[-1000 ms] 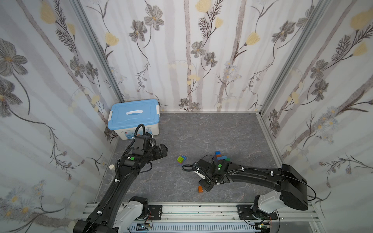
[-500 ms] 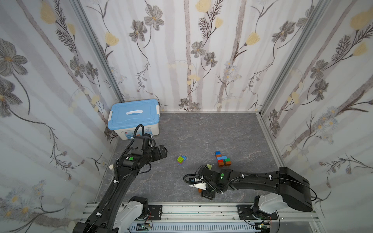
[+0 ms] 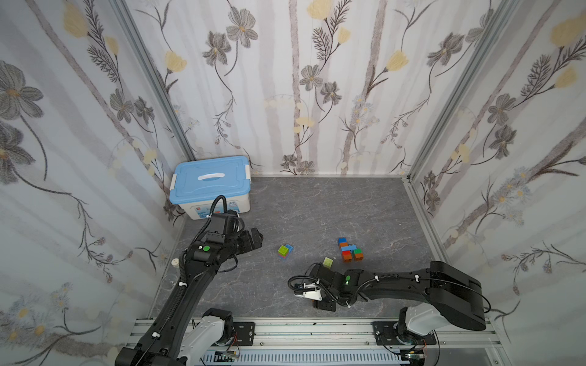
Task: Assemble the letter h with lego
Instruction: Adjust the lego brick at the center of the board.
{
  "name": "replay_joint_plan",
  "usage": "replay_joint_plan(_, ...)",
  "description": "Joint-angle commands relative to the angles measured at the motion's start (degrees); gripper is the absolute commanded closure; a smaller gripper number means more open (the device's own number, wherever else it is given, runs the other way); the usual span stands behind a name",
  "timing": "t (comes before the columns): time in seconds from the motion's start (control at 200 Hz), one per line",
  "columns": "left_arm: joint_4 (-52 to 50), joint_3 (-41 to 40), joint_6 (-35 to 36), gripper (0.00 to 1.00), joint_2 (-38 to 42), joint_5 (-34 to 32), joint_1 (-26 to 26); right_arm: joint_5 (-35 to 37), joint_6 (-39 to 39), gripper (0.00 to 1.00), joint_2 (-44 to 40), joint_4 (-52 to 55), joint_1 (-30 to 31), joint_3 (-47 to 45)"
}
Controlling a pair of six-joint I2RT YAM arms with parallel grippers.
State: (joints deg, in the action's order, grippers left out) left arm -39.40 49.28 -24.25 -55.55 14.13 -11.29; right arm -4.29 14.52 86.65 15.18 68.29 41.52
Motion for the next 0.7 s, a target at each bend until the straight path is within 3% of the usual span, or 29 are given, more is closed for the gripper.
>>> replay_joint_plan(0.0, 0.14, 0.07, 0.07, 0.00, 0.17, 0.63, 0.04, -0.44, -0.50, 0.62, 0.05, -0.50, 0.03, 0.80)
replay_joint_plan(0.185, 0.72, 0.12, 0.10, 0.00, 0.06, 1.37, 0.04, 0.47, -10.02, 0.76, 2.09, 9.39, 0.43, 6.28)
replay_joint_plan(0.375, 1.25, 0.08, 0.95, 0.00, 0.19, 1.64, 0.04, 7.24, -27.99, 0.76, 2.46, 25.07, 1.27, 14.26)
replay_joint_plan(0.465, 1.08, 0.47, 1.31, 0.00, -0.30, 1.59, 0.11, 7.03, -35.89, 0.76, 3.64, 34.35, 1.24, 18.07)
replay_joint_plan(0.579, 1.33, 0.82, 1.45, 0.00, -0.90, 2.29, 0.21, 4.44, -39.10, 0.76, 7.65, 39.52, 1.32, 20.29)
replay_joint_plan(0.694, 1.24, 0.74, 1.50, 0.00, -0.64, 2.56, 0.31, 7.11, -38.43, 0.76, 12.22, 39.72, 0.76, 22.17)
